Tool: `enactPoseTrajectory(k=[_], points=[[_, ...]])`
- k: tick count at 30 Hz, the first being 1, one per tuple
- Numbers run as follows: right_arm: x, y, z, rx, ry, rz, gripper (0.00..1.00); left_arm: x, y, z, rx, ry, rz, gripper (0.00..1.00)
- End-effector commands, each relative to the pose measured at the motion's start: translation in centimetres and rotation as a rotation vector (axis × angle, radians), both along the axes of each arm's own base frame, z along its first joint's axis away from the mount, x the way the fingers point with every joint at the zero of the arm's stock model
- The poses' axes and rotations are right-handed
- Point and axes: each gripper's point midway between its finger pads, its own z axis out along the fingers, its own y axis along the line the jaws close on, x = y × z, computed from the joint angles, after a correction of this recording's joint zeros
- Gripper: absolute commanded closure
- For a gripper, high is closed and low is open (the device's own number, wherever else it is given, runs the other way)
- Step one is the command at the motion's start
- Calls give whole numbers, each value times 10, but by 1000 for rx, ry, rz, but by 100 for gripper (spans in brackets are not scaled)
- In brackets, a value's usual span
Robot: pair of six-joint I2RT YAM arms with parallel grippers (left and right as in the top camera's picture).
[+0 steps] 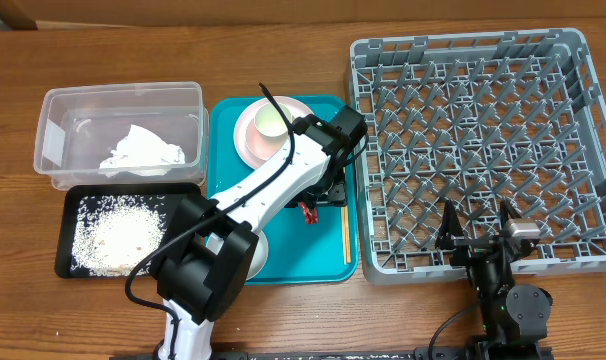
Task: Sort waste into correct bins and load items into the dishwasher
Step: 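Move the left gripper to the red wrapper and grasp it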
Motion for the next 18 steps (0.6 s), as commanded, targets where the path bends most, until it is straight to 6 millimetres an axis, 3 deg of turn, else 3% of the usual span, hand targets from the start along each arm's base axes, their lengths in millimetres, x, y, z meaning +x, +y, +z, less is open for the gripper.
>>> enactPoseTrajectory(k=[1, 18], points=[[0, 0, -2, -3, -4, 0, 0, 6, 9, -4, 46, -23, 25, 30], [0, 0, -2, -3, -4, 0, 0, 10, 13, -6, 74, -49, 24, 32]])
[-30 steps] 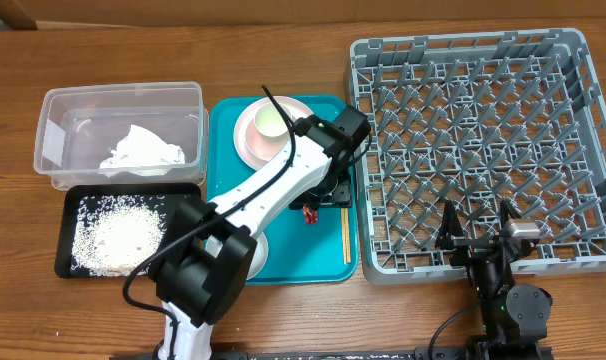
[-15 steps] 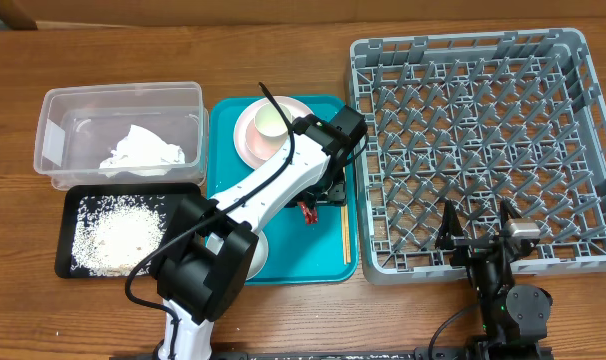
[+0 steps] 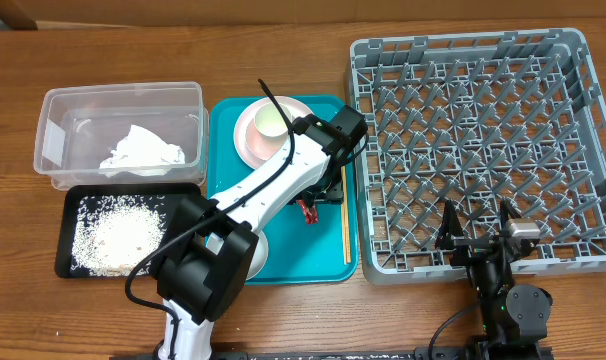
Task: Sort waste into correct bins and load items into the dishwasher
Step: 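Move the left gripper to the red wrapper and grasp it, then carry the red wrapper left into the clear bin and release it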
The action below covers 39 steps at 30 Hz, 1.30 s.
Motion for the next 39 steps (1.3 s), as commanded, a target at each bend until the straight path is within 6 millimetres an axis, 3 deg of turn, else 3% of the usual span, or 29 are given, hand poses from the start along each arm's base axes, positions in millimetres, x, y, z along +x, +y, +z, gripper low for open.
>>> enactPoseTrajectory(k=[1, 14, 23, 29, 31, 32, 36, 39], points=[[0, 0, -2, -3, -4, 0, 0, 3, 5, -8, 28, -10, 24, 33], [0, 0, -2, -3, -4, 0, 0, -5, 12, -38, 30, -6, 25, 33], [0, 0, -2, -3, -4, 0, 0, -6, 12, -43, 27, -10, 26, 59], [0, 0, -2, -3, -4, 0, 0, -5, 12, -43, 26, -11, 26, 66], [0, 0, -2, -3, -4, 0, 0, -6, 12, -43, 28, -9, 26, 78], [0, 0, -2, -3, -4, 0, 0, -7, 12, -43, 28, -5, 25, 96], [0, 0, -2, -3, -4, 0, 0, -10, 5, -41, -11, 16, 26, 96], [0, 0, -2, -3, -4, 0, 0, -3, 0, -23, -32, -11, 25, 96]])
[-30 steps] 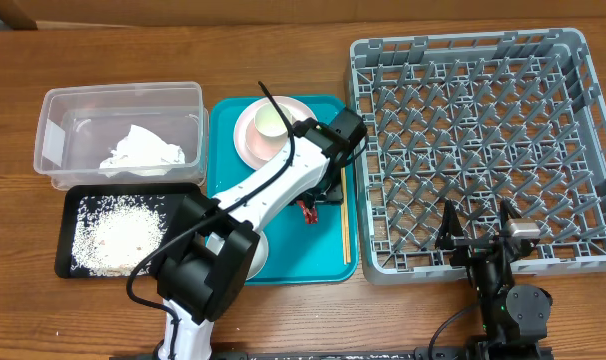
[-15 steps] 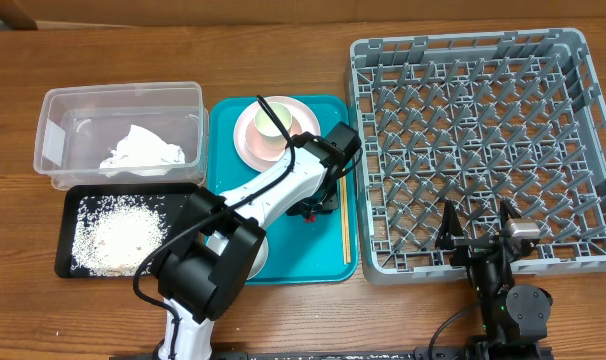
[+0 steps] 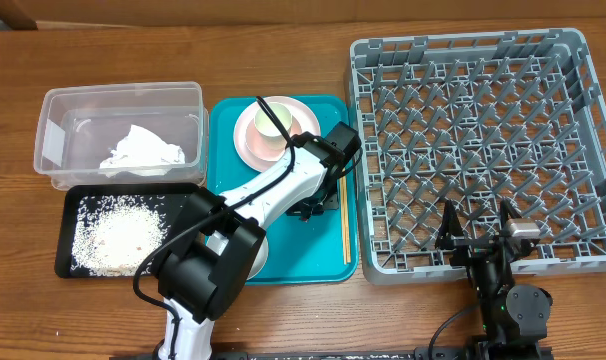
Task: Sort waste into correct bins and load items into the dishwasher
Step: 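Carry the red wrapper left into the clear bin and release it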
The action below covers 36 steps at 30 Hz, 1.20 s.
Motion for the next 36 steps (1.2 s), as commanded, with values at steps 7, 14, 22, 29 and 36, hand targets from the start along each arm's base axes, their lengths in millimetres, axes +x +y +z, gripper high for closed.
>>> enactPoseTrajectory(k=[7, 14, 22, 29, 36], points=[[0, 0, -2, -3, -4, 1, 0, 37, -5, 96, -83, -187, 26, 96], [0, 0, -2, -3, -4, 1, 0, 69, 55, 147, -135, -301, 194, 96], [0, 0, -2, -3, -4, 1, 0, 99, 170, 143, -86, -311, 483, 96], [0, 0, -2, -3, -4, 1, 0, 105, 245, 129, -54, -299, 667, 96], [0, 0, -2, -3, -4, 1, 0, 101, 285, 117, -19, -270, 743, 94]])
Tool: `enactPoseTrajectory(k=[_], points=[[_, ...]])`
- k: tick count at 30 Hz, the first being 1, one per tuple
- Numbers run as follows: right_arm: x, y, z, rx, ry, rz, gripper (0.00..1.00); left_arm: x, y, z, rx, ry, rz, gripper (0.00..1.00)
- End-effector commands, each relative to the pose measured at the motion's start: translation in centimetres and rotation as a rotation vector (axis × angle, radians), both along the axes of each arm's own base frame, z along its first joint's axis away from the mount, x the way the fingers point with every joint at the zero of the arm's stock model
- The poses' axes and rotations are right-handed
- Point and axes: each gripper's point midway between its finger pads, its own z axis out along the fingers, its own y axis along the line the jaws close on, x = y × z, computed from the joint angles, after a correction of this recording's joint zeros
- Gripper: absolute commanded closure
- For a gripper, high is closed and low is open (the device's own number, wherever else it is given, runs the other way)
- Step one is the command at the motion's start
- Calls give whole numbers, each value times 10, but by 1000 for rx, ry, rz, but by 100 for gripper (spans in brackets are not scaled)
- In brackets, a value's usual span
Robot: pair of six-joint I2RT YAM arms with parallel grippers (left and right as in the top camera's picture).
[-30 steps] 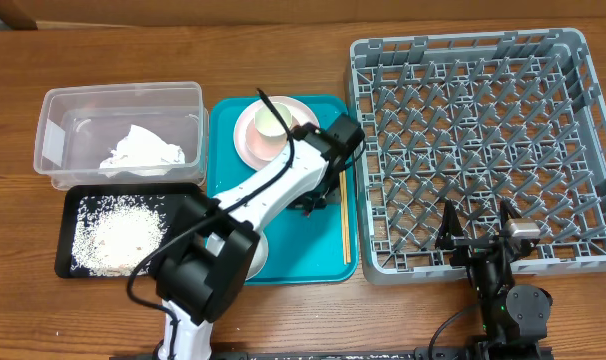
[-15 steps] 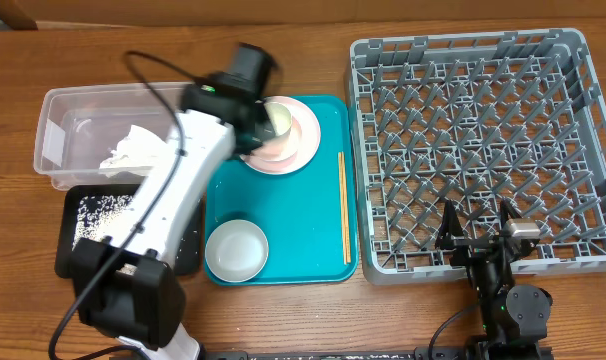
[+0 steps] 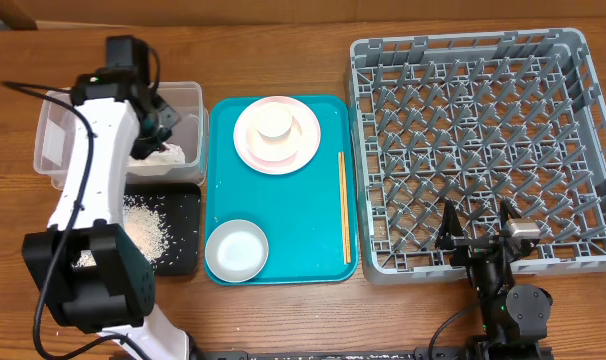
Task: Sort waste into correct bins and load items into the dishwasher
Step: 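Carry the red wrapper left into the clear bin and release it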
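Observation:
My left gripper (image 3: 161, 120) hangs over the right part of the clear plastic bin (image 3: 58, 105), which holds crumpled white paper (image 3: 148, 155). Its fingers are dark and small in the overhead view, and whatever is between them is hidden. On the teal tray (image 3: 293, 235) sit a pink plate (image 3: 301, 140) with a cup (image 3: 275, 124) on it, a white bowl (image 3: 236, 248) and a wooden chopstick (image 3: 342, 205). The grey dish rack (image 3: 483, 140) stands at the right. My right gripper (image 3: 477, 228) stands open at the rack's front edge.
A black tray (image 3: 183, 250) with scattered rice (image 3: 143, 225) lies in front of the clear bin, partly under my left arm. The bare wooden table runs along the back and front edges.
My left arm has gone from the middle of the teal tray to over the clear bin. The small red item is no longer on the tray. The bowl now shows fully. The right arm is unchanged.
My left gripper was low over the teal tray by a small red item, beside the chopstick, and stayed so at the second moment. Then it sat lower, covering the item. Now it is over the clear bin, and the red item is gone from the tray.

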Motion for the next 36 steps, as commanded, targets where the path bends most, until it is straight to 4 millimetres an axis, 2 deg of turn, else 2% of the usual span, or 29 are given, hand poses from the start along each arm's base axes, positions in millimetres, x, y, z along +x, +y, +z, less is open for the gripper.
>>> enactPoseTrajectory(k=[1, 4, 13, 14, 17, 21, 25, 27, 29, 32, 33, 36], points=[[0, 0, -2, -3, -4, 1, 0, 0, 18, -13, 41, 42, 10, 93], [0, 0, -2, -3, -4, 1, 0, -1, 25, -25, 71, 77, 18, 92], [0, 0, -2, -3, -4, 1, 0, 2, 26, -67, 68, 165, -5, 90], [0, 0, -2, -3, -4, 1, 0, 2, 26, -69, 68, 170, -6, 88], [0, 0, -2, -3, -4, 1, 0, 2, 26, -71, 67, 175, -7, 73], [0, 0, -2, -3, -4, 1, 0, 3, 26, -65, 69, 167, -39, 73], [0, 0, -2, -3, -4, 1, 0, 7, 24, -47, 68, 133, -76, 66], [0, 0, -2, -3, -4, 1, 0, 7, 24, -33, 72, 110, -75, 49], [0, 0, -2, -3, -4, 1, 0, 9, 24, -16, 79, 80, -82, 20], [0, 0, -2, -3, -4, 1, 0, 11, 24, 11, 93, 33, -113, 19], [0, 0, -2, -3, -4, 1, 0, 11, 20, 26, 84, 3, -133, 21], [0, 0, -2, -3, -4, 1, 0, 6, 11, 52, 46, -46, -148, 24]])
